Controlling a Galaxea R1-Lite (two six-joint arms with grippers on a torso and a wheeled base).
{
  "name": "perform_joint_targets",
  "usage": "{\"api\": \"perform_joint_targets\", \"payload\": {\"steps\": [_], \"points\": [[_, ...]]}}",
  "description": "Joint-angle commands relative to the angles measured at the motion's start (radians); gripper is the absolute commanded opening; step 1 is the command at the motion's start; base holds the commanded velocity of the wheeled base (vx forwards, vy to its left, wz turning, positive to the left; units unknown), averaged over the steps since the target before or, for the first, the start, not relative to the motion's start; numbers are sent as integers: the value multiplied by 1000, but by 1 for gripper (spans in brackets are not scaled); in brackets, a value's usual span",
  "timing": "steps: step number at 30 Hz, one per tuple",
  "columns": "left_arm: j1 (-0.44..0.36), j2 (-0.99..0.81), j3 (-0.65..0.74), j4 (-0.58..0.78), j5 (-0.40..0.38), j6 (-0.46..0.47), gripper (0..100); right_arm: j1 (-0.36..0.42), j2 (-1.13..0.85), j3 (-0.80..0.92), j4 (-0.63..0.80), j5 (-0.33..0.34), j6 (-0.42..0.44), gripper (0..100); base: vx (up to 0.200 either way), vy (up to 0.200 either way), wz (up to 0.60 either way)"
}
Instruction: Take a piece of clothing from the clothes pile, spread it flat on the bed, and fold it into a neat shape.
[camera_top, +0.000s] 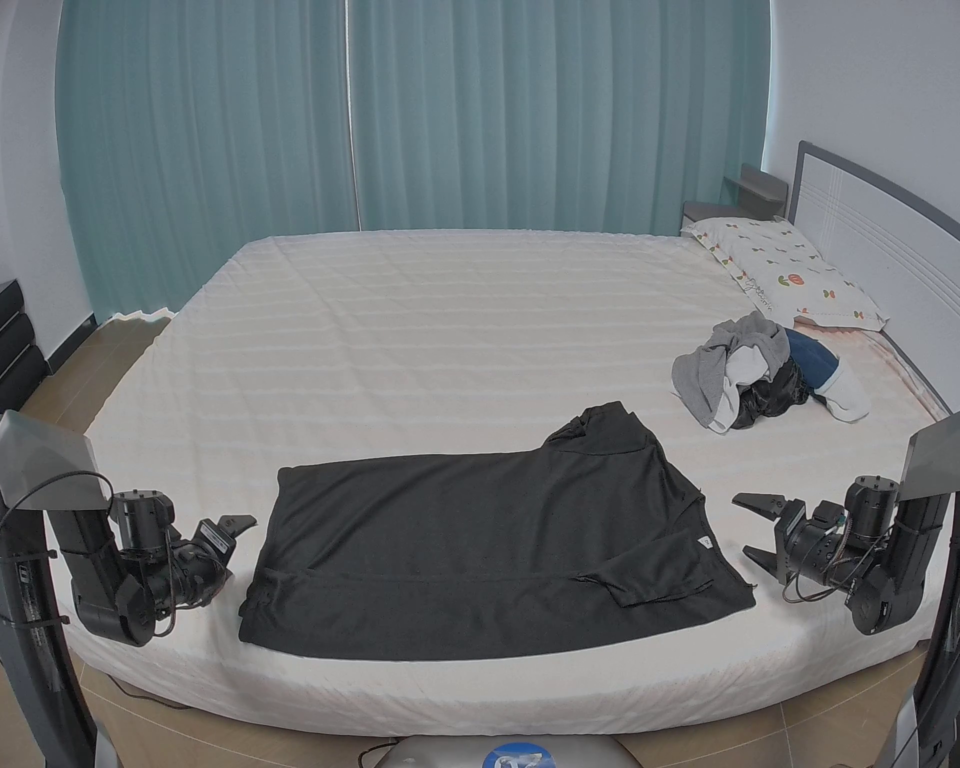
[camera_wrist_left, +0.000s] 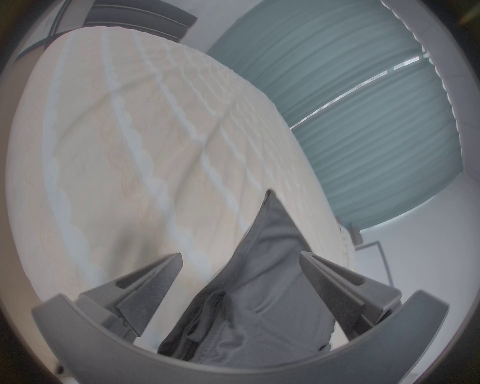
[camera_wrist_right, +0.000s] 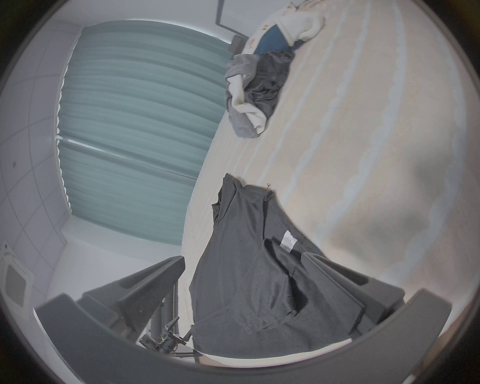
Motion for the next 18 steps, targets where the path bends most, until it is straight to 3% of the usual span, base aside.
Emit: {"api": "perform_joint_targets", "payload": {"steps": [1, 4, 7, 16, 18], "points": [[41, -101, -8, -1, -15, -114, 100, -37, 1, -4, -12, 31, 45, 100, 0, 0, 0], [44, -104, -8, -1, -42, -143, 100, -35, 2, -7, -12, 33, 51, 100, 0, 0, 0], [55, -96, -8, -1, -95, -144, 100, -35, 7, -8, -11, 33, 53, 100, 200, 0, 0], [55, -84, -4, -5, -102, -129, 100, -30, 12, -5, -11, 33, 48, 100, 200, 0, 0], [55, -84, -2, -5, -102, -127, 100, -27, 12, -4, -11, 31, 45, 100, 0, 0, 0]]}}
